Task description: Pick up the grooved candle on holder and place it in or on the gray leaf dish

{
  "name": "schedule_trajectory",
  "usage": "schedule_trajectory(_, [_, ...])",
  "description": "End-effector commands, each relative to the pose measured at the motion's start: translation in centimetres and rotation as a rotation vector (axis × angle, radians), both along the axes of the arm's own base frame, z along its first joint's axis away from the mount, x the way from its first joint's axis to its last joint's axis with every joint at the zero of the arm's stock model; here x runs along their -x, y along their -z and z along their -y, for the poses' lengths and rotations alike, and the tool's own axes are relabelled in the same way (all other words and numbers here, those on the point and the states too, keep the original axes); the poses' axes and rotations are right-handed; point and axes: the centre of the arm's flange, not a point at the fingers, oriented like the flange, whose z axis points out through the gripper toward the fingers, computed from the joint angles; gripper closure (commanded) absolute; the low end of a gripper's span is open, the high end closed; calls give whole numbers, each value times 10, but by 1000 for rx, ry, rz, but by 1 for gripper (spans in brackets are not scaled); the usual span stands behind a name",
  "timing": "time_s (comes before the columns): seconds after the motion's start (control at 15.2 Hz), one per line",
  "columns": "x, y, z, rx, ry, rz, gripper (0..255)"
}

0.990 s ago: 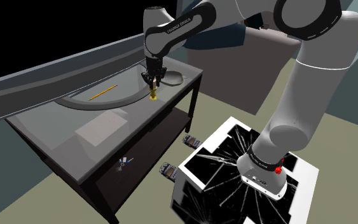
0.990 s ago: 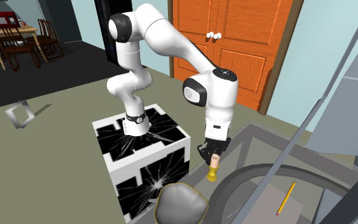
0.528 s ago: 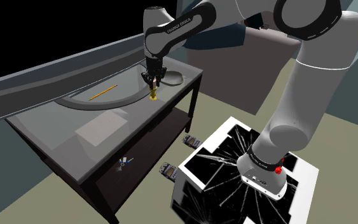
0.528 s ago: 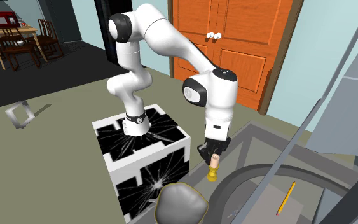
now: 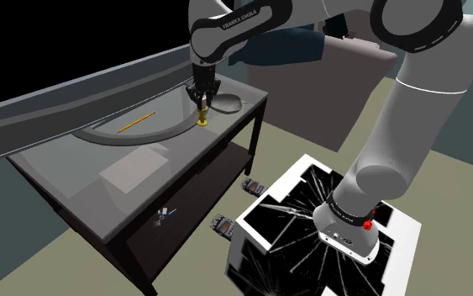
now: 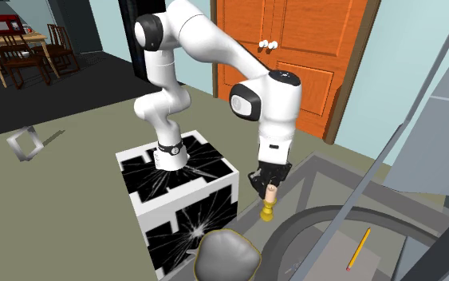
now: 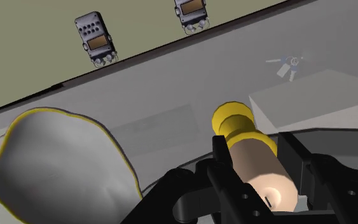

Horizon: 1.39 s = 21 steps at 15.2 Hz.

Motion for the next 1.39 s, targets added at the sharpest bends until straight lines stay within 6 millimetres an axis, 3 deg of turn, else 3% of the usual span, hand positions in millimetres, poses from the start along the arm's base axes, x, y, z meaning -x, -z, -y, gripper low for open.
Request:
schedule_trajectory(0.0, [0, -11, 0, 0, 0, 0, 255])
schedule_trajectory(0.99, [0, -87, 0, 0, 0, 0, 255])
schedule_trajectory(1.32, [-14, -99, 63, 0, 0, 0, 255])
